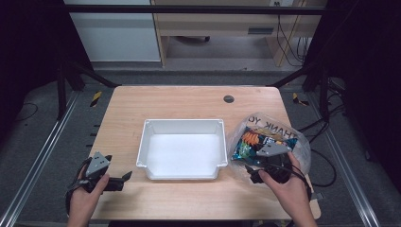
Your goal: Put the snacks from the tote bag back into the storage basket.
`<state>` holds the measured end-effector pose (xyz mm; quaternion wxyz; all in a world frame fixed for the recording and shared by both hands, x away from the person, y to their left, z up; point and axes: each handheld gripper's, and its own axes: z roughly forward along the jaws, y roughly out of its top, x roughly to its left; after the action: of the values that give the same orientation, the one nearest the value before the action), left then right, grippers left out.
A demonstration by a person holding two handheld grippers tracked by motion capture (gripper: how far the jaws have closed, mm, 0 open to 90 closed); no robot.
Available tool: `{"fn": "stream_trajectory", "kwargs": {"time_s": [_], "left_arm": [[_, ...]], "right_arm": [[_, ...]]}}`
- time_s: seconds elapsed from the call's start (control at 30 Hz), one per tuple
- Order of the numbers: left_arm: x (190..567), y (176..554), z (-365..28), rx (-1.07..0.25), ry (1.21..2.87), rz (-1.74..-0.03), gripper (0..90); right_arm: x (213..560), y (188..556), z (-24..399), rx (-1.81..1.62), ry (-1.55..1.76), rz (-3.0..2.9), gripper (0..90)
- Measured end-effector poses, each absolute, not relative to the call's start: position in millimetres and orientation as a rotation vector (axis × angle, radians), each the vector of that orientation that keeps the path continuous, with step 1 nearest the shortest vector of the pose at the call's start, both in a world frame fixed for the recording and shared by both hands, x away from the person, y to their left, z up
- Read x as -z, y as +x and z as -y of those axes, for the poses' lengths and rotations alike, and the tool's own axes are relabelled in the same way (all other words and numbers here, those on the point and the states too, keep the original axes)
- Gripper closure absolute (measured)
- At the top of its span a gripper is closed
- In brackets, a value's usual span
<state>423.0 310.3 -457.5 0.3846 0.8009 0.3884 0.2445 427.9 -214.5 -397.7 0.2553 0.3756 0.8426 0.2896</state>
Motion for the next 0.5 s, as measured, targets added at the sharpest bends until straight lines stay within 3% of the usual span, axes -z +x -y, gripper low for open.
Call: {"fn": "stream_trajectory", "kwargs": {"time_s": [0.5], "left_arm": [[458.1, 423.1, -309.5, -0.615, 2.037, -0.994, 2.3]], "right_arm": [[364.2, 450.9, 235.6, -0.714, 1.026, -2.431, 10.9]]}}
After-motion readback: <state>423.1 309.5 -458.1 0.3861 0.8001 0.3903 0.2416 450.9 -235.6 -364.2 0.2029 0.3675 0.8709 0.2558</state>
